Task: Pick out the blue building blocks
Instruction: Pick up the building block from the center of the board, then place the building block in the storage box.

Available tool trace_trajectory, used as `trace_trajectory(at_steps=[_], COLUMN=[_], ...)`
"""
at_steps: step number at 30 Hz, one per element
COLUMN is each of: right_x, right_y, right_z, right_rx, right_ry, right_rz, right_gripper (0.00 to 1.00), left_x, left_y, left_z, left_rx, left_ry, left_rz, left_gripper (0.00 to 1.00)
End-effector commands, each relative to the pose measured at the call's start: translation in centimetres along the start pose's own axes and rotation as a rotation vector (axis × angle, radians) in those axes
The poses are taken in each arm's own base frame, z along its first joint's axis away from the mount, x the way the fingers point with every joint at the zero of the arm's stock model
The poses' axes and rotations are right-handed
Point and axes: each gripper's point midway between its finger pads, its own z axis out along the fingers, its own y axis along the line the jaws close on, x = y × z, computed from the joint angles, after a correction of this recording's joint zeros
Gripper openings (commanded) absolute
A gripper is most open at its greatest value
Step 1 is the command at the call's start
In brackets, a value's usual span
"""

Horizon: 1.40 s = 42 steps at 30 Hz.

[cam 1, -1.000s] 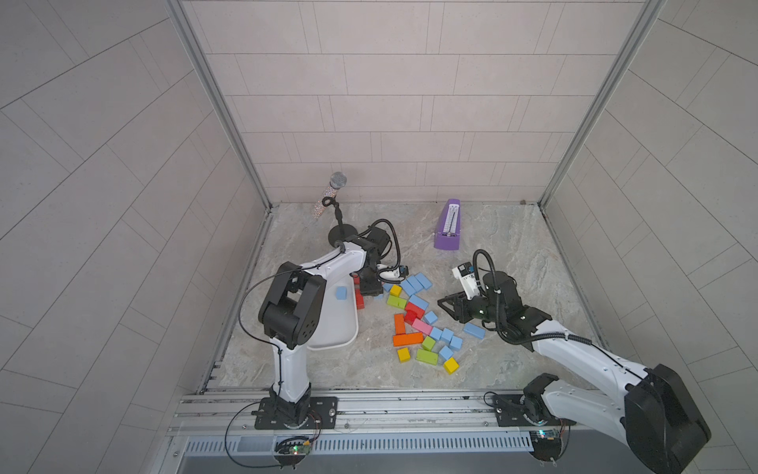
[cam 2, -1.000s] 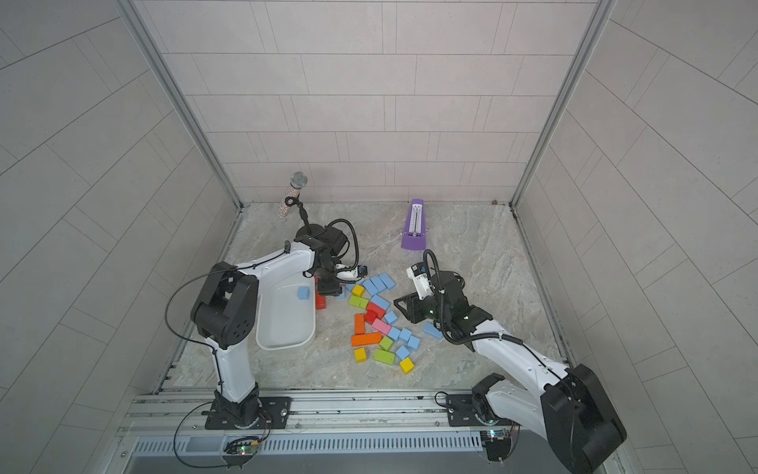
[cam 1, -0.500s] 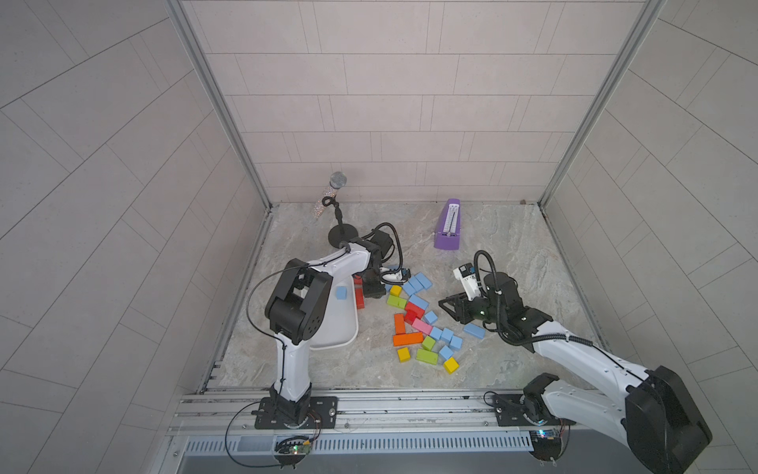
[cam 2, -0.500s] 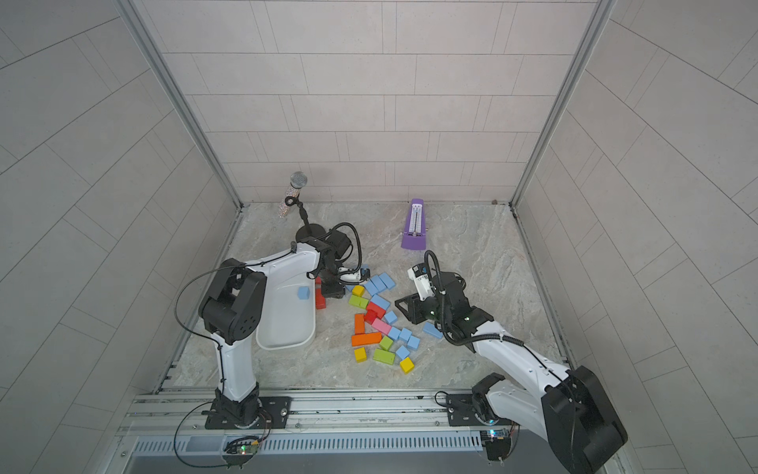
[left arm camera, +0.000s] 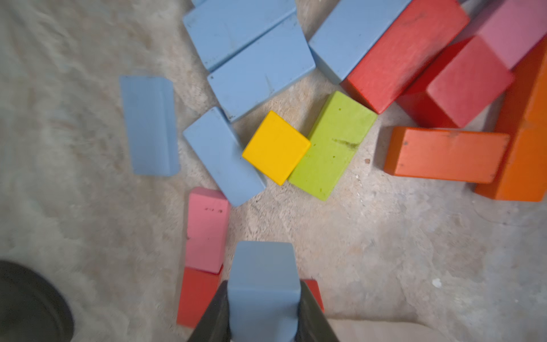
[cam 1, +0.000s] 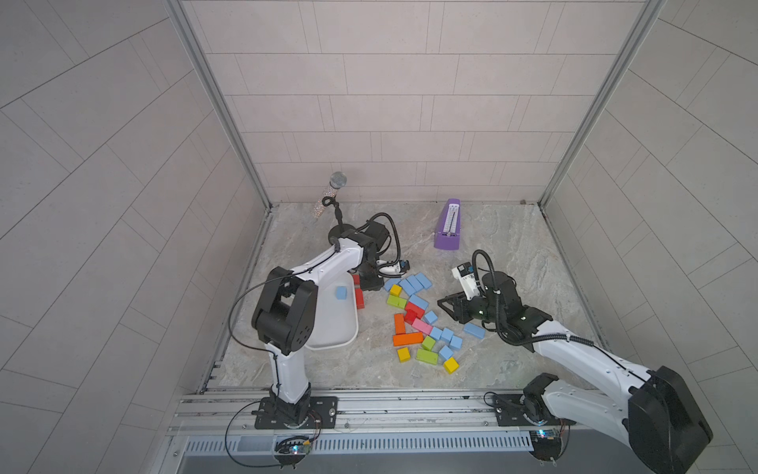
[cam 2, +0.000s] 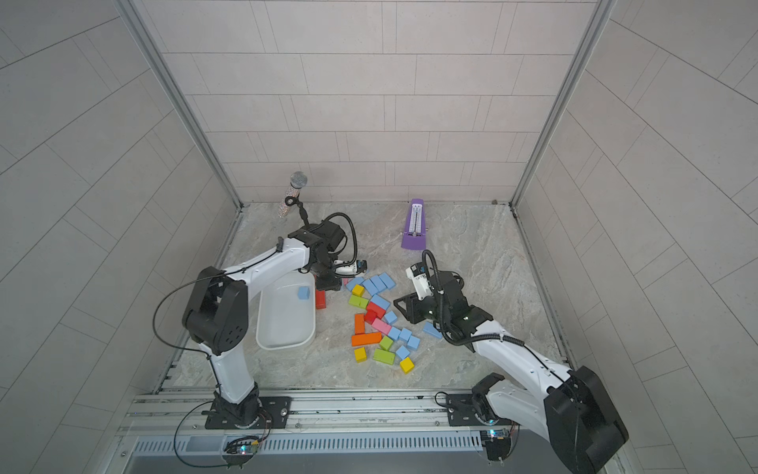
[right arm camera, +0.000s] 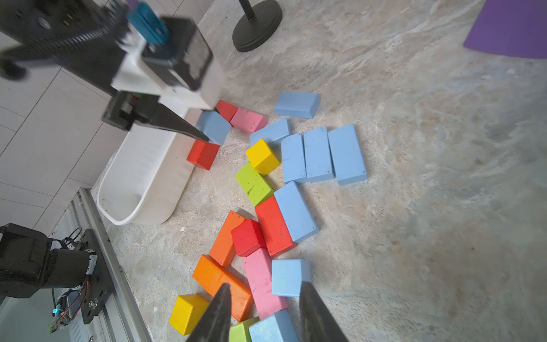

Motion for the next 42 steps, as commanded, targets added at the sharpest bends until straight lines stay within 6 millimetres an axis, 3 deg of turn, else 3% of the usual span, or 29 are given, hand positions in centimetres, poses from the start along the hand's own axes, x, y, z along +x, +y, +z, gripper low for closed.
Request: trace_trajectory(at_steps=[1,4,7,10,13,17,25,42], right_x=[-1.8,-3.4,-3.7,-3.2,-2.8,-3.1,-3.1,-2.3], right_y=[1.7,4.2,7.1,9.1,9.9,10.5,10.2,9.4], right_z=[1.2,3.0,5.0,6.6,7.7,7.9,7.6,7.5], right_rx=[-0.015,-0.055,-0.121,-0.161,-0.164,-0.174,-0.15,-0.125], right_ry=[-0.025,-0.036,-0.007,0.041,0.072,0.062,0.049,0.066], right_rz=[-0.049,-0.084,-0.133,-0.174,-0.184,-0.175,-0.167,-0.174], right_gripper=[0.4,0.4,0.4,0.4,0.39,0.4,0.4,0.4], left_x=[2.8,6.6,10.5,13.5,14.9,15.0,15.6,13.3], left_y=[-1.0,-1.3,-1.7,-1.4,-1.3,-1.4,0.9,1.6], left_z=[-3.7,-5.0,-5.3,-4.7,-3.4,-1.4,1.0,2.2], left_rx=[0.009,-0.004,0.01,-0.001,-0.012,-0.022,-0.026,0.005], left_ry=[-0.011,0.01,0.013,0.01,0.02,-0.003,0.024,-0.045], left_rz=[-0.007,-0.044,-0.085,-0.135,-0.13,-0.076,-0.072,-0.081], left_gripper=[0.28,0.28,0.27,0.27,0.29,0.29,0.32,0.35])
